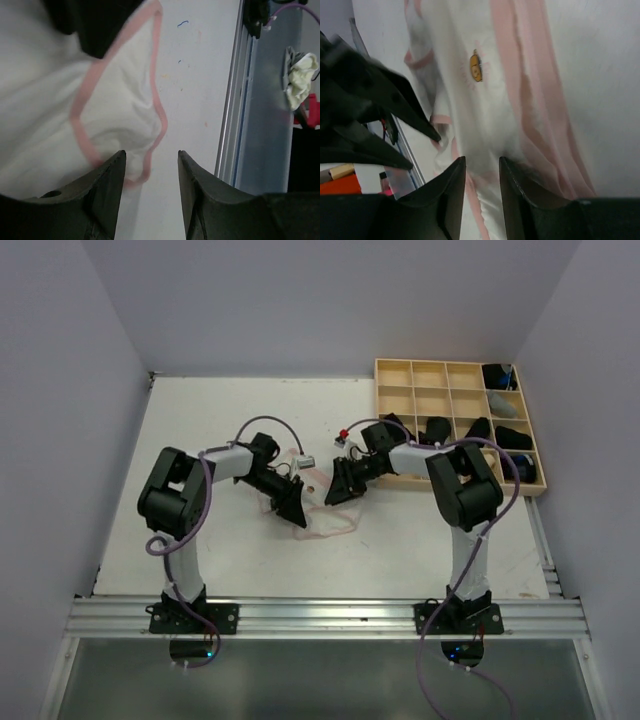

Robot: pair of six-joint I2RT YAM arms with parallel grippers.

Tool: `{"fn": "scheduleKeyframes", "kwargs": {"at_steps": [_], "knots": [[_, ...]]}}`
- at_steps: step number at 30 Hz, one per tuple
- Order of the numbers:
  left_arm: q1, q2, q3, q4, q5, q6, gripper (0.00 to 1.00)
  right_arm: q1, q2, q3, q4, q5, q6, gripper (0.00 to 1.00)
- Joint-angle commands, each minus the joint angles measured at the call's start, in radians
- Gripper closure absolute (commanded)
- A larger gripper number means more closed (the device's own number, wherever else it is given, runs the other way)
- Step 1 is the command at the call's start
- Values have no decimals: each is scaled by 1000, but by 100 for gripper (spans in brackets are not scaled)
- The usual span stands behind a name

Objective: Roll the underwear
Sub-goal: Fold the underwear

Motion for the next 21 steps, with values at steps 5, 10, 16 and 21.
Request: {"fn": "scheduleKeyframes", "kwargs": {"at_steps": [5,10,16,21], "knots": [[203,-181,224,-360,-16,330,49,50,-430,-207,251,-82,110,48],[246,-229,167,-187,-166,116,51,35,-313,80,-173,-15,-152,54],[246,-144,123,-30,-207,-15,53,32,-162,136,-406,108,-422,68],[245,-54,93,-9,-222,-48,55,39,-161,47,-370,194,-475,74]]}}
